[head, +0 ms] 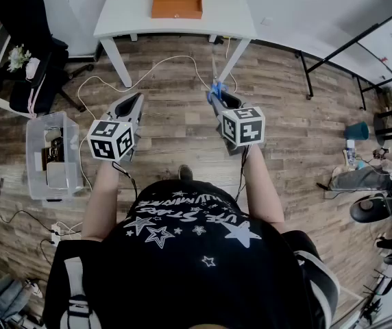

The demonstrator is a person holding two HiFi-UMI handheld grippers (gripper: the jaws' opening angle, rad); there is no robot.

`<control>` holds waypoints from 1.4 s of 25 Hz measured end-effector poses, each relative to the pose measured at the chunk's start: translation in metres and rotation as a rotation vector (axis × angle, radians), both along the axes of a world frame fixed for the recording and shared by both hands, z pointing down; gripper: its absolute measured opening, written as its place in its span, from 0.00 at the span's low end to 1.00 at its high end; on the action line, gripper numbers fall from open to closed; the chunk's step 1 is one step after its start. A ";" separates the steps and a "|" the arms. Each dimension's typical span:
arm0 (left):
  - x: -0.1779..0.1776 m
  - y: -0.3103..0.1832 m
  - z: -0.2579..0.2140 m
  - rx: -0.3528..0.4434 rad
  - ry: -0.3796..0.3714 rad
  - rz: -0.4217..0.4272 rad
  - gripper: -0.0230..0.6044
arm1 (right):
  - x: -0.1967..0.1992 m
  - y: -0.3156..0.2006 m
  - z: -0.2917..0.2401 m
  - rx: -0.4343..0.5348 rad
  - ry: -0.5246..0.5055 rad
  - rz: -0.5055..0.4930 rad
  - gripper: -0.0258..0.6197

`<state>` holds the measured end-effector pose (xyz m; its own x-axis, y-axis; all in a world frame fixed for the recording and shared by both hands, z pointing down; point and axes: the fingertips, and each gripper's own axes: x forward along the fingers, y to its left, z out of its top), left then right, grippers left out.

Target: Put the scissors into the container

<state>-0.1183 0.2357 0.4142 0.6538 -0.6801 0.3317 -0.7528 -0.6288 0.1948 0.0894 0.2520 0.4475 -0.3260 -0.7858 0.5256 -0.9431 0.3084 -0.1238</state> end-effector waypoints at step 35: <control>0.063 -0.016 0.028 -0.033 -0.007 -0.177 0.07 | 0.077 -0.045 0.031 0.012 -0.074 -0.110 0.19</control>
<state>-0.0554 0.2196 0.4419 0.5226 -0.7728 0.3602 -0.8525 -0.4799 0.2073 0.1662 0.2075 0.4786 -0.4479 -0.7495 0.4875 -0.8921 0.4113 -0.1872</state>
